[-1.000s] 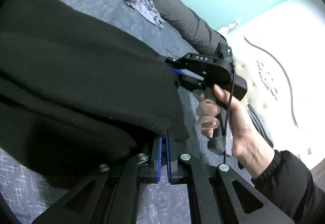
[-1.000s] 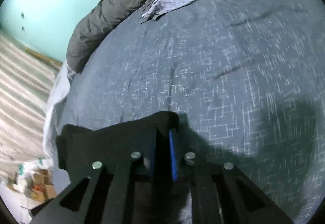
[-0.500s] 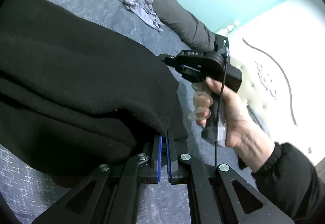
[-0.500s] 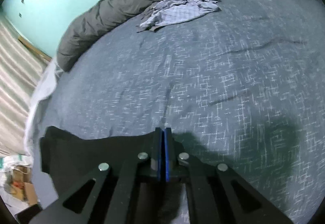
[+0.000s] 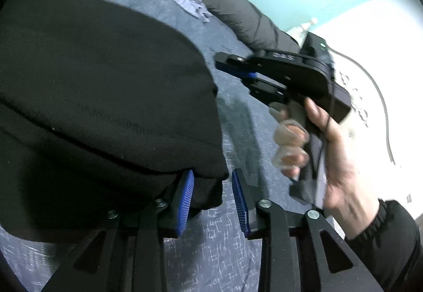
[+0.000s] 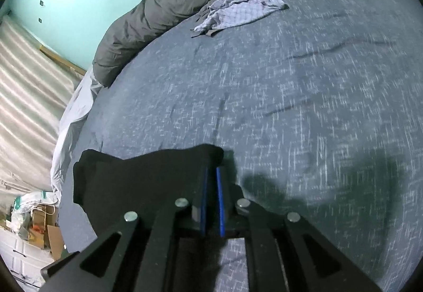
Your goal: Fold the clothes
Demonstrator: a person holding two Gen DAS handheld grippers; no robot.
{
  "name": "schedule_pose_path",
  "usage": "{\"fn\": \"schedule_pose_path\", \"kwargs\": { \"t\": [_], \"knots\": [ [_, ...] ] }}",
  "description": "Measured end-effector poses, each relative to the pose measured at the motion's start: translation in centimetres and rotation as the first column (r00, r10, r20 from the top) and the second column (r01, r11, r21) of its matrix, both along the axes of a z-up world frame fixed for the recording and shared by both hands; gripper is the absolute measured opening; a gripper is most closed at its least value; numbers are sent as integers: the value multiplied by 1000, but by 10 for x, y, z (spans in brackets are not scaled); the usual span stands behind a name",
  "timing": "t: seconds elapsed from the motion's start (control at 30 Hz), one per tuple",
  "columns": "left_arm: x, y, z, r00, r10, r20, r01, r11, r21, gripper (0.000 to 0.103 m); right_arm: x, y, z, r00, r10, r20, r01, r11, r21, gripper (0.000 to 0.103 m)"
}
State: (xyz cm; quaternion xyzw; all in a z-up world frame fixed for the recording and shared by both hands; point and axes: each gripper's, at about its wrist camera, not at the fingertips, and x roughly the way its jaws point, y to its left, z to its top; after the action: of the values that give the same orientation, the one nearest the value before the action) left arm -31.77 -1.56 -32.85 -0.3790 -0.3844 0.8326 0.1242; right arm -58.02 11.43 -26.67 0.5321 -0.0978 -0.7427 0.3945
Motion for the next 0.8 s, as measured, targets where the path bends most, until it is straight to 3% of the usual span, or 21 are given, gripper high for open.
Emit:
{"fn": "schedule_pose_path", "kwargs": {
  "t": [0.17, 0.27, 0.37, 0.4, 0.47, 0.5, 0.53, 0.6, 0.8],
  "knots": [
    [-5, 5, 0, 999, 35, 2, -35, 999, 13, 47, 3, 2, -1, 1000, 9, 18, -9, 1000, -10, 19],
    [-7, 8, -2, 999, 51, 4, -51, 999, -6, 47, 1, 0, -1, 999, 23, 36, -22, 1000, -17, 36],
    [-12, 3, -2, 996, 84, 11, -84, 996, 2, 42, 2, -7, -4, 999, 30, 36, -30, 1000, -1, 37],
    [-13, 3, 0, 996, 91, 8, -91, 996, -15, 28, 3, -10, -5, 999, 32, 35, -32, 999, 6, 37],
    [-15, 4, 3, 996, 93, 6, -92, 994, -50, 15, 4, -15, -7, 999, 37, 32, -37, 999, 19, 37],
    [-15, 4, 3, 996, 90, 6, -89, 995, -46, 11, 4, -17, -8, 999, 39, 31, -40, 999, 25, 30],
    [-15, 4, 3, 996, 86, 6, -86, 995, -43, 11, 5, -20, -9, 999, 41, 30, -42, 999, 32, 18],
    [-12, 4, 4, 997, 78, -4, -78, 996, -47, 8, 6, -25, -12, 999, 46, 27, -47, 998, 45, 12],
    [-3, -1, 18, 999, 29, -31, -31, 996, -87, 6, 7, -32, 3, 999, 19, -28, -18, 999, 46, 8]
  ]
}}
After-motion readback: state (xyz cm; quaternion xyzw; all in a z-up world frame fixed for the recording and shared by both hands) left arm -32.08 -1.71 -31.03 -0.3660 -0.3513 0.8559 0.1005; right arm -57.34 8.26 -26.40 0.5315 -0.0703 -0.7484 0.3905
